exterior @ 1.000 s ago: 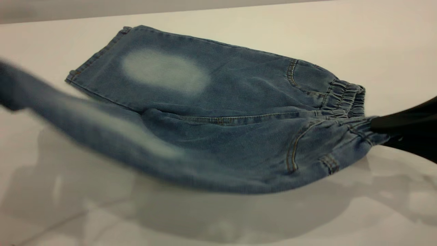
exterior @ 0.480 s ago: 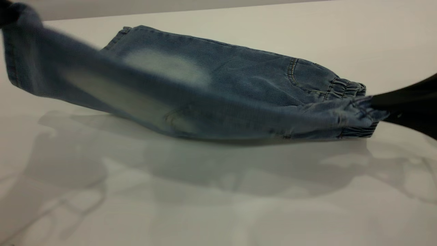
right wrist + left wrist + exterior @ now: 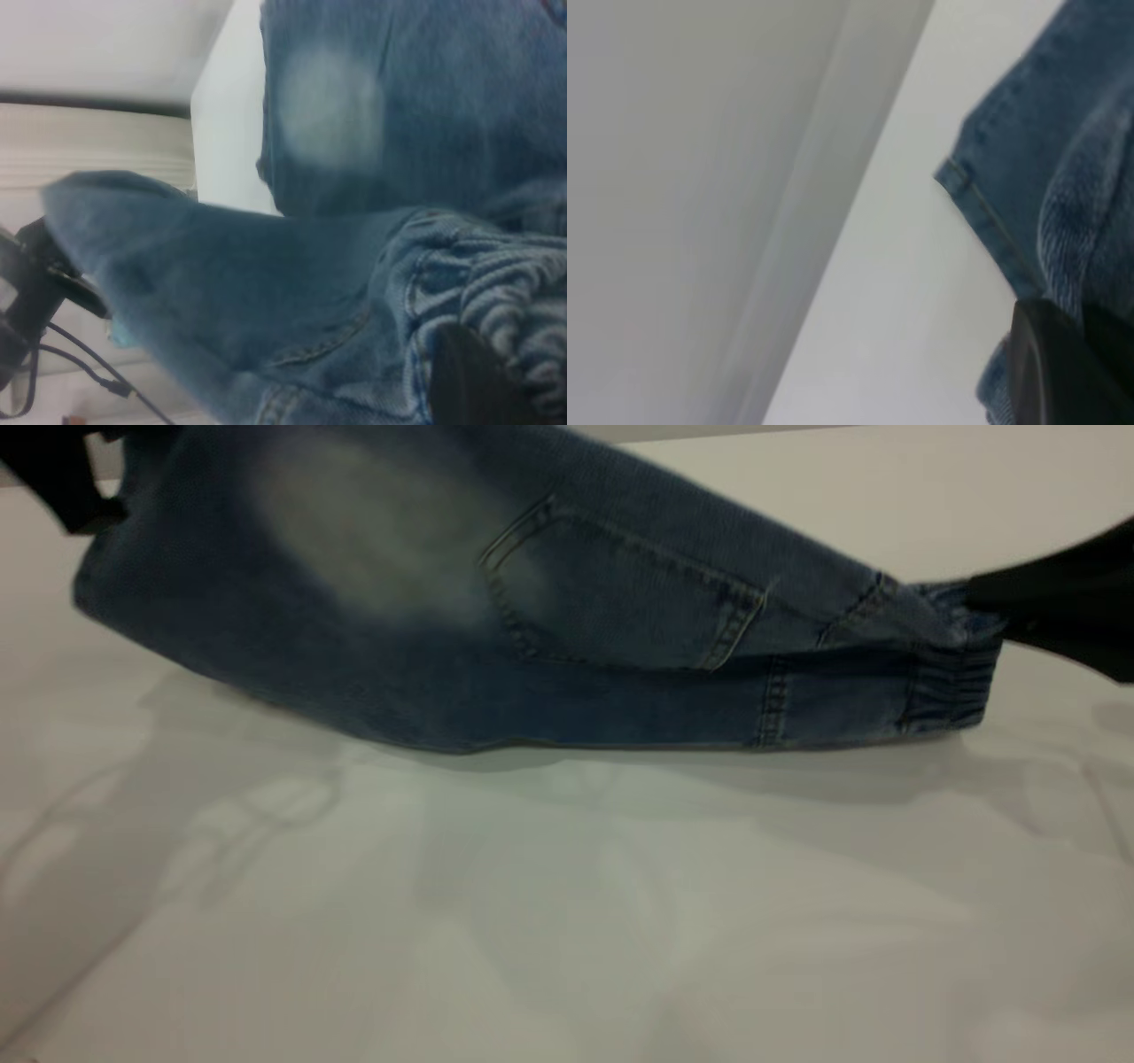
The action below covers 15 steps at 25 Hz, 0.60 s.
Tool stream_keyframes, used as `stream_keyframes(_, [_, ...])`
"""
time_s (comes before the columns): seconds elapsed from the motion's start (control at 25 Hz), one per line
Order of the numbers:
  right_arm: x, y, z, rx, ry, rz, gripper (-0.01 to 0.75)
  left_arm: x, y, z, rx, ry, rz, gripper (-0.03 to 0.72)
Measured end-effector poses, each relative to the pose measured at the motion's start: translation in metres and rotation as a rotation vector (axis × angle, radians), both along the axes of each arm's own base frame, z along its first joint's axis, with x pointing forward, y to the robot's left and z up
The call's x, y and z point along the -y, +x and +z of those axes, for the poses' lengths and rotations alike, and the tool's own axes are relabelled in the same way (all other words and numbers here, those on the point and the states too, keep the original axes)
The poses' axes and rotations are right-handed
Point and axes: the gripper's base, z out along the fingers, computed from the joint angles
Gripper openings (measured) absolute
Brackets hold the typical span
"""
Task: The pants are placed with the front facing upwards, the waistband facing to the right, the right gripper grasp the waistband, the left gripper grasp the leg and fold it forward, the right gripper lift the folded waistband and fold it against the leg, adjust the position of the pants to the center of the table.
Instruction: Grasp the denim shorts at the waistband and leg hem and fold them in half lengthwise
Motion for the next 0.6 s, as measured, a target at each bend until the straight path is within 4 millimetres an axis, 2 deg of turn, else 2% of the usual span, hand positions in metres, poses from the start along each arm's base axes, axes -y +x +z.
stream_keyframes(0.32, [0.012,0.035,0.010,0.118,-0.063,-0.003,0.039,0.008,0.044,-0.032,-0.040,0.008,0.000,0.041])
stream_keyframes(0.48, [0.017,0.045,0.010,0.132,-0.118,-0.015,0.039,0.009,0.050,-0.049,-0.078,0.015,-0.001,0.041])
stream_keyframes(0.6, [0.020,0.049,0.010,0.136,-0.144,-0.019,0.039,0.009,0.052,-0.052,-0.085,0.016,0.000,0.041])
